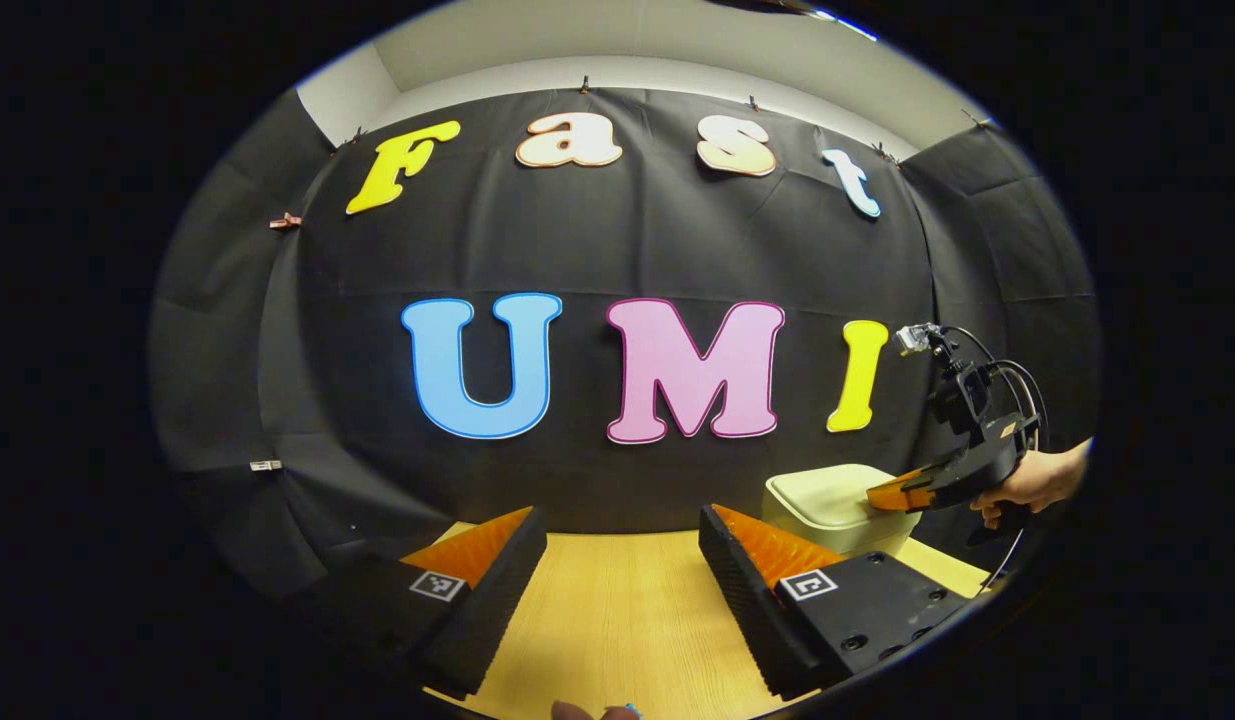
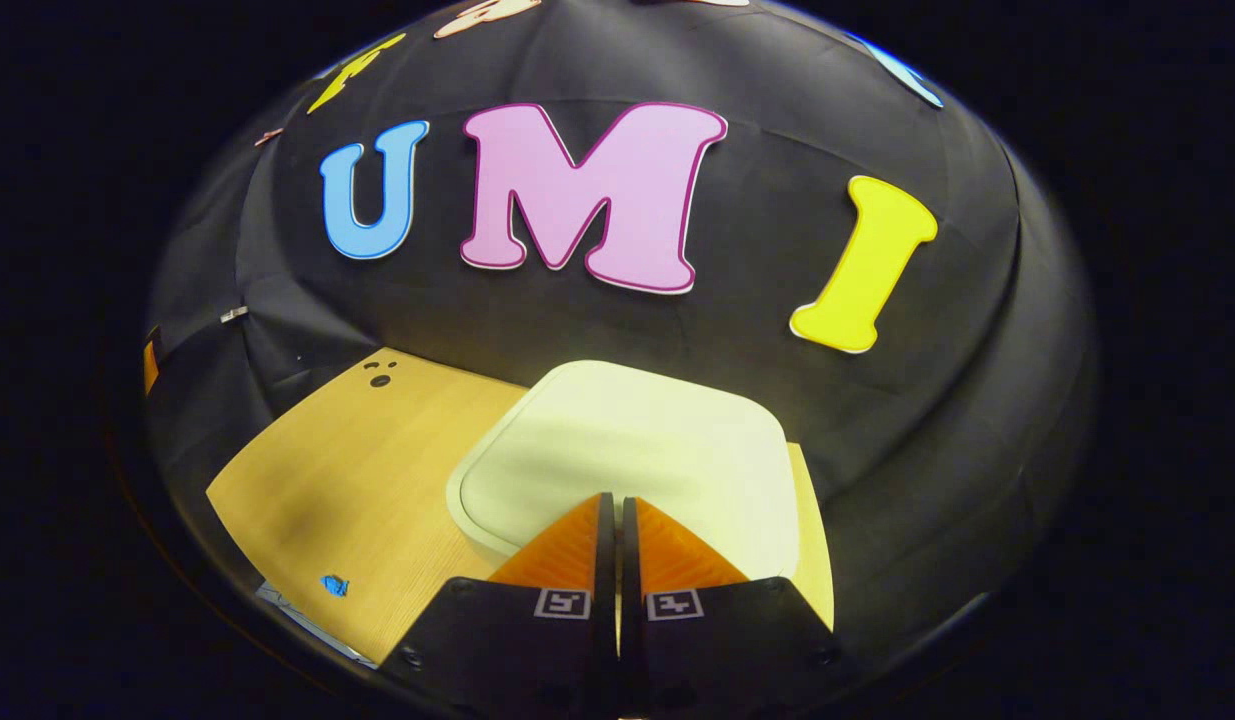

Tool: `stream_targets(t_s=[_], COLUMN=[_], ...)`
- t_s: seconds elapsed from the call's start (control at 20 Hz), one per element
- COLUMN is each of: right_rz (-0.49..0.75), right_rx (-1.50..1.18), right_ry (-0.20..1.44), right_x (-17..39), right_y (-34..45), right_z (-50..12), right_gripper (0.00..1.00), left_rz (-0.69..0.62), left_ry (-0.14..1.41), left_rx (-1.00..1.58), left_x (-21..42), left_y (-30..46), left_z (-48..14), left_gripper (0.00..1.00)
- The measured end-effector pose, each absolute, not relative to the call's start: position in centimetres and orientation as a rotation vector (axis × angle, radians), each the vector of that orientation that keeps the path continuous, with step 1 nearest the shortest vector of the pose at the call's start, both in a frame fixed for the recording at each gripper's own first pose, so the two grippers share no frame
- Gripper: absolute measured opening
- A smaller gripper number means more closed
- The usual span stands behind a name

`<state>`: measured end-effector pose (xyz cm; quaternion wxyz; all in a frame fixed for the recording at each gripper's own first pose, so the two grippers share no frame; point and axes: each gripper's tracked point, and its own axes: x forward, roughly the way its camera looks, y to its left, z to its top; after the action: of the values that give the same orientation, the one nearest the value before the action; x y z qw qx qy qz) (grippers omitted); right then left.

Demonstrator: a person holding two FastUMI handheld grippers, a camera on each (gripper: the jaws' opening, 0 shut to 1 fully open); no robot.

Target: Press the lid of the desktop garbage bin to open it, pick up the crumpled paper on the desktop and throw it into the bin, then pick up the pop can on the desktop and drop it into the bin, and finally close the garbage bin lid.

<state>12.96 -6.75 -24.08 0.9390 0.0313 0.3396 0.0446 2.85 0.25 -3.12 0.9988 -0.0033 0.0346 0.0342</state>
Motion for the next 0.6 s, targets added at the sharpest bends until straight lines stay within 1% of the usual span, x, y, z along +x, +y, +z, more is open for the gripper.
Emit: stream_targets(t_s=[0.15, 0.25, 0.35, 0.6], right_rz=[0.102, 0.089, 0.077, 0.098], right_rx=[0.15, 0.171, 0.132, 0.06], right_ry=[0.697, 0.649, 0.582, 0.435], right_x=[13.1, 13.6, 13.4, 13.7], right_y=[-6.8, -7.3, -7.9, -7.3], right_z=[-23.7, -22.9, -21.1, -16.6], right_gripper=[0.06, 0.06, 0.06, 0.06], left_rz=[0.067, 0.063, 0.063, 0.057], left_ry=[0.064, 0.06, 0.056, 0.061], left_rx=[-0.014, -0.011, -0.003, -0.011], left_x=[3.1, 3.4, 3.4, 3.5], left_y=[0.0, -0.1, -0.1, -0.4], left_z=[-3.0, -2.8, -2.6, -2.9], left_gripper=[0.99, 0.98, 0.98, 0.98])
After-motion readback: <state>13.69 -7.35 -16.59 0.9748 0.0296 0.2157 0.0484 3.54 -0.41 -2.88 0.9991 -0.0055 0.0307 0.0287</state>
